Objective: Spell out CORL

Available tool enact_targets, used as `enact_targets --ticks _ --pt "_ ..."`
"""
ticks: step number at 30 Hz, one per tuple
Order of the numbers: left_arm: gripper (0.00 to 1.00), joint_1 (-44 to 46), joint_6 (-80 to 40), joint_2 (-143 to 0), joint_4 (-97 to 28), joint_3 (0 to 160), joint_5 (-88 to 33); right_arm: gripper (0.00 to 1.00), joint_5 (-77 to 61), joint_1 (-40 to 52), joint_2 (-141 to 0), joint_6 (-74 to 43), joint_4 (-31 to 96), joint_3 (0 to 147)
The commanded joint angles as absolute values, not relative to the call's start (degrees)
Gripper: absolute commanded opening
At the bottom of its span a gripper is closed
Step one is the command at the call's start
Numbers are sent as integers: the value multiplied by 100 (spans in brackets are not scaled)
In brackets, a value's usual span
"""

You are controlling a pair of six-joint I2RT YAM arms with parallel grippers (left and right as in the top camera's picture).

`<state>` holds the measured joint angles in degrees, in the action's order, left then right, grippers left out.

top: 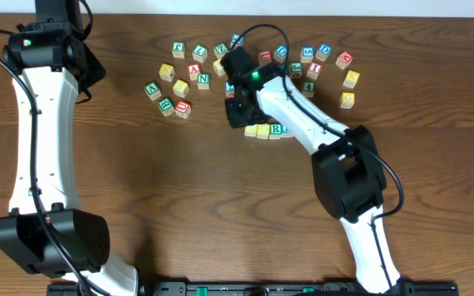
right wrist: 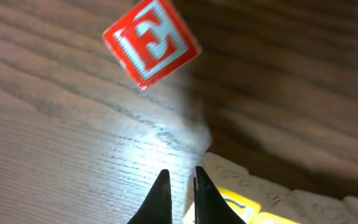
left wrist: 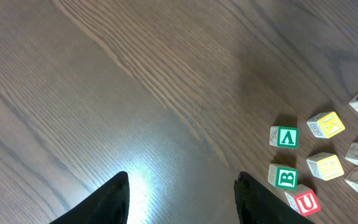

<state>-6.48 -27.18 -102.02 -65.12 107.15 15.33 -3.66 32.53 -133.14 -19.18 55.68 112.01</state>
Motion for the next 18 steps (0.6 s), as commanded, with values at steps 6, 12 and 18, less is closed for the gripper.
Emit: enact_targets --ticks 6,12,18 --pt "54 -646 -2770 -10289 -6514 10628 1553 9 -646 3129 -12892 -1643 5618 11362" --pt "54 -646 -2770 -10289 -6514 10628 1553 11 -397 2812 -12744 -1861 5704 11362" --pt "54 -646 -2770 -10289 -6514 10628 1553 9 137 2303 -12774 -2167 6090 11284"
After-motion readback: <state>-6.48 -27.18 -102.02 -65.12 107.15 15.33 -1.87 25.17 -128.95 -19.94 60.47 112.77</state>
